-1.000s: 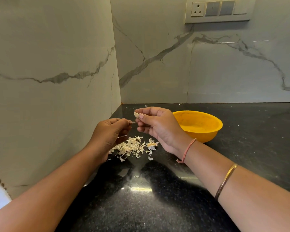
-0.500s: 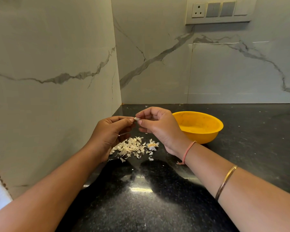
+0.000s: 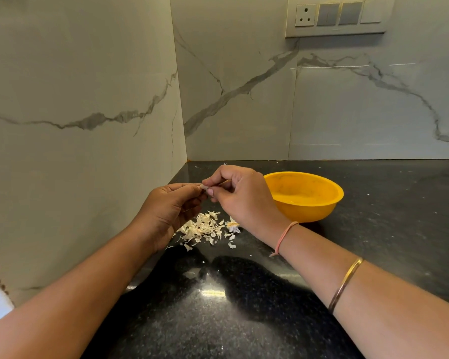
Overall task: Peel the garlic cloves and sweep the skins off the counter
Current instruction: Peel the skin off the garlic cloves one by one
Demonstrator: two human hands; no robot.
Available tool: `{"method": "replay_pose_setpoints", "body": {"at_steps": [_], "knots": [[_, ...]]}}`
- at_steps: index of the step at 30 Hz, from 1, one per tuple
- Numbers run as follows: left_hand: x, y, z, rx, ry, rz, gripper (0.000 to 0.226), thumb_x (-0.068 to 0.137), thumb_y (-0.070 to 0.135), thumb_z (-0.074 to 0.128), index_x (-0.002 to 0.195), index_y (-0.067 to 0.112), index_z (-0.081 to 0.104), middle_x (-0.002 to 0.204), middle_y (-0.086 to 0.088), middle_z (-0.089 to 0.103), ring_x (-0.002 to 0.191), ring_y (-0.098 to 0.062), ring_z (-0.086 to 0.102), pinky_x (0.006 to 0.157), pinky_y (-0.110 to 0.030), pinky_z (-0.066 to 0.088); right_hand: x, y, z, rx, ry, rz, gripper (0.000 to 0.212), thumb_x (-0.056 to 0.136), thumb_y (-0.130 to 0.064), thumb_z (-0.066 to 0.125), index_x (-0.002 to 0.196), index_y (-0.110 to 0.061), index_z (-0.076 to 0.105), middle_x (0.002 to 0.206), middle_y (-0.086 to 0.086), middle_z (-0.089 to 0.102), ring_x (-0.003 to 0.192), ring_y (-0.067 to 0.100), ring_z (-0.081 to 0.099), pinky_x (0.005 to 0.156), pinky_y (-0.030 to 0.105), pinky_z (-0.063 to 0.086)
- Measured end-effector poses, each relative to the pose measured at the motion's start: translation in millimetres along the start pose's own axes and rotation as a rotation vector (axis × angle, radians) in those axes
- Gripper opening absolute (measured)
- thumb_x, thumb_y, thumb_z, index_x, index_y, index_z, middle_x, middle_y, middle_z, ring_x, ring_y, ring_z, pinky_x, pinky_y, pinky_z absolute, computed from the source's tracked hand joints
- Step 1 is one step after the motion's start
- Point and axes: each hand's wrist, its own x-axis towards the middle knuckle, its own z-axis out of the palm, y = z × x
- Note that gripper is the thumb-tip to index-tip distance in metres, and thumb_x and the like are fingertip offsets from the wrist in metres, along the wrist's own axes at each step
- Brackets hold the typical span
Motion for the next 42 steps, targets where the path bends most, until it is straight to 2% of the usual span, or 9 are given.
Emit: {"method": "replay_pose_setpoints", "body": {"at_steps": [3,7,13,17,20,26,30,36,42], "knots": [[0,1,0,-0.021,-0.013,0.002,0.01,0.084,0.005,0.06,0.078,0.005,0.068,0.058,0.0,0.066,0.05,-0.003,0.058,0.05,-0.013,0.049,1,0,-1,0.022,0.015,0.014,0.009,0.082,-0.001,0.066,0.085,-0.007,0.071,0.078,-0.003,0.066,0.07,0.013,0.065,0.061,0.012,0.05],[-1,2,1,-0.06,-0.048,0.005,0.011,0.085,0.004,0.058,0.08,0.004,0.068,0.06,-0.001,0.067,0.05,-0.003,0.058,0.051,-0.012,0.049,4,4,-1,0.136,0.019,0.061,0.022,0.083,0.004,0.064,0.076,-0.018,0.064,0.082,0.004,0.069,0.074,0.021,0.069,0.072,0.04,0.058],[-2,3,0,-0.09,-0.076,0.004,0.012,0.083,0.005,0.059,0.078,0.004,0.07,0.062,-0.002,0.066,0.051,-0.004,0.057,0.051,-0.012,0.049,4,6,0,0.139,0.024,0.049,0.022,0.083,0.004,0.063,0.077,-0.017,0.063,0.085,0.008,0.07,0.08,0.023,0.069,0.074,0.046,0.057],[-2,3,0,-0.087,-0.092,-0.001,0.017,0.08,0.007,0.061,0.069,0.008,0.074,0.063,-0.002,0.067,0.051,-0.004,0.058,0.051,-0.013,0.05,4,7,0,0.127,0.023,0.033,0.011,0.083,0.004,0.063,0.082,-0.007,0.066,0.085,0.011,0.071,0.079,0.024,0.07,0.072,0.047,0.057],[-2,3,-1,-0.085,-0.091,0.0,0.011,0.079,0.007,0.062,0.076,0.005,0.072,0.063,-0.002,0.067,0.051,-0.004,0.057,0.051,-0.013,0.049,5,6,-1,0.095,0.023,0.02,0.01,0.083,0.003,0.064,0.081,-0.006,0.067,0.085,0.009,0.071,0.079,0.023,0.069,0.071,0.045,0.058],[-3,1,-1,-0.057,-0.057,0.001,0.01,0.085,0.004,0.058,0.081,0.003,0.068,0.061,-0.001,0.066,0.051,-0.004,0.057,0.051,-0.012,0.049,1,1,-1,-0.042,0.018,-0.068,0.008,0.082,0.0,0.066,0.082,-0.006,0.07,0.076,-0.007,0.064,0.074,0.015,0.067,0.064,0.019,0.054],[-2,1,0,-0.062,-0.042,0.007,0.009,0.085,0.006,0.058,0.08,0.005,0.066,0.059,0.001,0.065,0.049,-0.002,0.056,0.049,-0.012,0.048,0,-1,1,-0.036,0.047,-0.063,0.008,0.083,-0.001,0.065,0.083,-0.008,0.069,0.082,0.0,0.069,0.074,0.015,0.067,0.064,0.022,0.056],[1,-1,0,0.061,-0.02,0.012,0.012,0.087,0.011,0.058,0.076,0.014,0.064,0.06,0.006,0.063,0.053,0.0,0.053,0.052,-0.015,0.044,-1,-3,3,0.28,0.025,0.141,0.022,0.083,0.005,0.062,0.077,-0.016,0.064,0.079,0.004,0.066,0.071,0.014,0.065,0.072,0.032,0.059],[3,-5,-1,0.274,0.047,0.051,0.009,0.084,0.016,0.064,0.075,0.013,0.065,0.067,0.002,0.06,0.056,-0.005,0.049,0.049,-0.013,0.044,1,-5,-5,0.665,0.036,0.393,0.006,0.086,-0.002,0.062,0.084,-0.008,0.064,0.078,0.008,0.066,0.071,0.014,0.062,0.069,0.028,0.056]]}}
